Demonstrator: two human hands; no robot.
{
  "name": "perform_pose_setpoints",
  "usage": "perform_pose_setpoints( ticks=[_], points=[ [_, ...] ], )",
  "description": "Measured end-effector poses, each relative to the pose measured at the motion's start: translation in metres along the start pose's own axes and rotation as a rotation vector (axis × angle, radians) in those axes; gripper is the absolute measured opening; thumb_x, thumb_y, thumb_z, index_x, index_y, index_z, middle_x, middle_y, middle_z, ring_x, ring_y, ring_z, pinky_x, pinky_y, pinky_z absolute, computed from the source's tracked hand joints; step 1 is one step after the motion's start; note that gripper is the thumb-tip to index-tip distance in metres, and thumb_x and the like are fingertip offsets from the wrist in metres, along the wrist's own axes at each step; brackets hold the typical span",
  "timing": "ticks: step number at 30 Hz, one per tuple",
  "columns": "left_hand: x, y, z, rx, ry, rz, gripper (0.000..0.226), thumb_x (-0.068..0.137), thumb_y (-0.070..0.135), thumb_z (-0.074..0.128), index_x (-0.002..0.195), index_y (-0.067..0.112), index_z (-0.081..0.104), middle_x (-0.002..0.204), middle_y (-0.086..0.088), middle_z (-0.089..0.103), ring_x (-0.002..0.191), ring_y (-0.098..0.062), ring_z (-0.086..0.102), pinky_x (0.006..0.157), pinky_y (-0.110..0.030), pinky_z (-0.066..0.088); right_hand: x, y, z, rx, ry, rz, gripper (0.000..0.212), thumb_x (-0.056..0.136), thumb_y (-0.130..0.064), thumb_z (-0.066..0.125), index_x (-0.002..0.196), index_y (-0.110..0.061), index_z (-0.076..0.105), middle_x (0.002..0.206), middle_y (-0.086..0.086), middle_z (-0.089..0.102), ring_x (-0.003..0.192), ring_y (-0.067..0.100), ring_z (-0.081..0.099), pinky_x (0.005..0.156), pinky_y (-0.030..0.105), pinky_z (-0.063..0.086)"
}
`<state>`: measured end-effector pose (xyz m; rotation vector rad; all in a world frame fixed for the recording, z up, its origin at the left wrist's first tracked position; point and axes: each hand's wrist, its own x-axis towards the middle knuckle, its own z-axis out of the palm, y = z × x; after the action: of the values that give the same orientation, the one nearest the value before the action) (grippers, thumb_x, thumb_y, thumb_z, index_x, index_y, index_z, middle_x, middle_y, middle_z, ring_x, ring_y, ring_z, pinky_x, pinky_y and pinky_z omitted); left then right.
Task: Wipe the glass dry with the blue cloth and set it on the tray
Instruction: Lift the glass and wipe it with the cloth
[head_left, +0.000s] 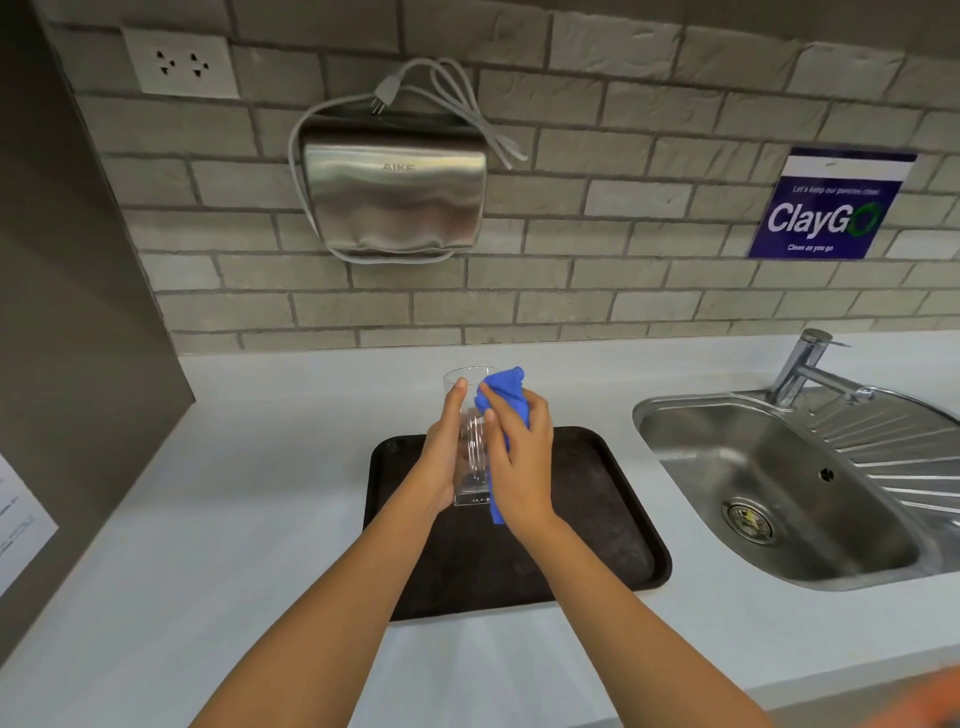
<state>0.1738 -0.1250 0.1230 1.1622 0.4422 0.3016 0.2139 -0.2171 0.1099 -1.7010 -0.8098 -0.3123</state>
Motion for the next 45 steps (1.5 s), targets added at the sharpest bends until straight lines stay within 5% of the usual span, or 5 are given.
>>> perform_pose_setpoints(
  ticks=[7, 24, 31, 40, 45],
  points=[
    [-0.005, 0.003, 0.006, -0.079, 0.002, -0.048, 0.070, 0.095, 0.067, 0.040, 0.127, 0.010, 0.065, 0.111, -0.018, 0.075, 0.094, -0.028, 0.075, 0.081, -0.040, 0.061, 0.021, -0.002, -0.014, 0.309, -0.056, 0.464, 0.040, 0.102, -0.038, 0.037, 0.129, -0.014, 0.052, 0.109, 0.001, 0.048, 0.101, 0.018, 0.059, 0.090, 0.035, 0.052],
    [-0.004, -0.012, 0.018, 0.171, 0.215, 0.070, 0.051, 0.085, 0.058, 0.068, 0.110, 0.013, 0.070, 0.104, -0.011, 0.077, 0.093, -0.023, 0.076, 0.082, -0.036, 0.062, -0.007, -0.001, -0.010, 0.079, 0.046, 0.194, 0.044, 0.099, -0.031, 0.050, 0.142, -0.025, 0.044, 0.121, -0.017, 0.036, 0.109, -0.010, 0.041, 0.084, -0.004, 0.034],
    [-0.011, -0.011, 0.023, 0.067, 0.140, 0.010, 0.054, 0.097, 0.056, 0.050, 0.117, 0.010, 0.070, 0.108, -0.016, 0.078, 0.098, -0.029, 0.076, 0.078, -0.035, 0.061, 0.014, 0.008, -0.022, 0.353, -0.032, 0.584, 0.040, 0.102, -0.037, 0.038, 0.137, -0.018, 0.046, 0.131, 0.006, 0.044, 0.112, 0.017, 0.055, 0.101, 0.038, 0.048],
    [-0.001, 0.006, 0.021, -0.071, 0.132, 0.018, 0.052, 0.100, 0.057, 0.040, 0.104, 0.014, 0.068, 0.084, -0.009, 0.075, 0.077, -0.021, 0.072, 0.068, -0.034, 0.057, -0.015, 0.000, -0.014, -0.136, 0.005, -0.055, 0.032, 0.099, -0.027, 0.048, 0.130, -0.031, 0.056, 0.124, -0.001, 0.046, 0.111, 0.013, 0.046, 0.092, 0.014, 0.036],
    [-0.004, 0.003, 0.021, -0.088, 0.098, 0.028, 0.051, 0.101, 0.055, 0.041, 0.110, 0.011, 0.063, 0.092, -0.010, 0.075, 0.082, -0.021, 0.072, 0.076, -0.037, 0.057, 0.016, -0.004, -0.021, 0.301, -0.059, 0.278, 0.035, 0.102, -0.031, 0.043, 0.134, -0.028, 0.054, 0.113, -0.004, 0.043, 0.111, 0.017, 0.056, 0.096, 0.029, 0.051]
  ],
)
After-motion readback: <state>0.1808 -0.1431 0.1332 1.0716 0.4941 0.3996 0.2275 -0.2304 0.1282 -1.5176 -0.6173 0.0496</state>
